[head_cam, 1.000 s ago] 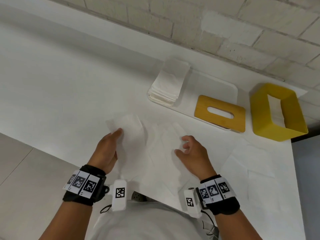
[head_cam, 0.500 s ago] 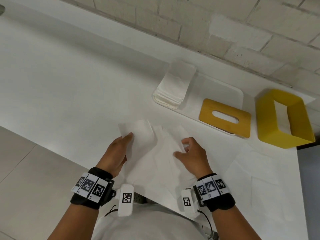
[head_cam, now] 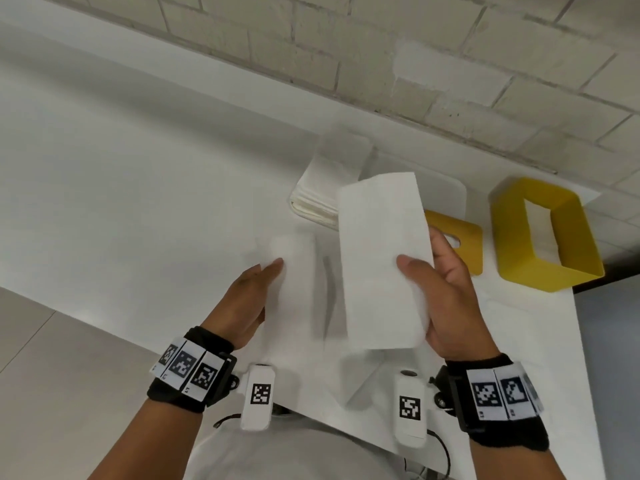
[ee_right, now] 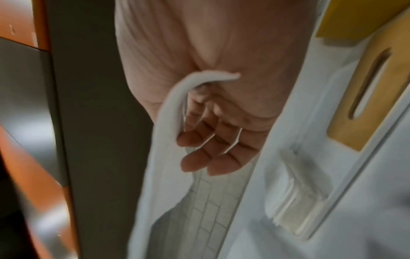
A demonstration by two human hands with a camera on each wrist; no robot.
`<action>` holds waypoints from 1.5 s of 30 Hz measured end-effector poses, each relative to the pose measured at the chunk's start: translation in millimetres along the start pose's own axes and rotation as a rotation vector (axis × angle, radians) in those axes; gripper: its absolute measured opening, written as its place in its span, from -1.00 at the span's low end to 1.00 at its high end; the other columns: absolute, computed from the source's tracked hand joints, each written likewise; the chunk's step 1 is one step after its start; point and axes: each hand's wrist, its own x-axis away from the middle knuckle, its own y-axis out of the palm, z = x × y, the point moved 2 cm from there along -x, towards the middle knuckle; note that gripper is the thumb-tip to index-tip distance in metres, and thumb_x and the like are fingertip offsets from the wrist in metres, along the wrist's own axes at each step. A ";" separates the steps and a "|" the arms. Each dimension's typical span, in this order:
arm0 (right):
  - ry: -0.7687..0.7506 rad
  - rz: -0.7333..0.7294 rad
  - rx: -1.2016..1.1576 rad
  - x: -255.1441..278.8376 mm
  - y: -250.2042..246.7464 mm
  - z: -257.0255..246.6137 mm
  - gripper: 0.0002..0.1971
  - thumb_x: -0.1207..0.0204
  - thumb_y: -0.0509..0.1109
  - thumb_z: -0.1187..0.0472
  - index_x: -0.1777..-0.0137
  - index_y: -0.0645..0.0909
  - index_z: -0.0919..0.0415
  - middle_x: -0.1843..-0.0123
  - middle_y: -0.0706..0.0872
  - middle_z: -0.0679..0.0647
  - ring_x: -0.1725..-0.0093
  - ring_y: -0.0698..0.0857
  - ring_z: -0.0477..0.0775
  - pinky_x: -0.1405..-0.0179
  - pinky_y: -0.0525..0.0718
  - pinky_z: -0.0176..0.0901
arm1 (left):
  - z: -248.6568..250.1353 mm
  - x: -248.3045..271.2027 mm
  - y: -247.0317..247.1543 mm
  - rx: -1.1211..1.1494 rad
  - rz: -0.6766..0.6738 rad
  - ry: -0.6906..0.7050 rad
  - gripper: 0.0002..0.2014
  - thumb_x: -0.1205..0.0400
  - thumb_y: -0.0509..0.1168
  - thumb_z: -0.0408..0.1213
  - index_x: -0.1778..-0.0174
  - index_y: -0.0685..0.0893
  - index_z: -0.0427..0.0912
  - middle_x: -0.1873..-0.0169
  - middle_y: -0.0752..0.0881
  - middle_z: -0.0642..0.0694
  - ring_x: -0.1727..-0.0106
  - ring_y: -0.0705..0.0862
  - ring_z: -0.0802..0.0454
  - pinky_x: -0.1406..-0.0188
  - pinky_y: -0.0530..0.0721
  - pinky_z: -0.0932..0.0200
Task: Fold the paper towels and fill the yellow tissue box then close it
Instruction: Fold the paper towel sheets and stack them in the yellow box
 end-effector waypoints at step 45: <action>0.372 0.023 1.219 -16.8 -36.9 110.0 -0.32 -0.51 0.50 -0.16 -0.58 0.38 -0.05 -0.46 0.47 0.09 -0.50 0.43 0.19 -0.47 0.49 0.11 | -2.7 4.3 -15.5 0.132 0.154 0.089 -0.79 -0.80 0.25 -0.18 -0.20 0.74 -0.16 0.03 0.90 -0.06 0.03 0.85 0.00 0.03 0.71 -0.01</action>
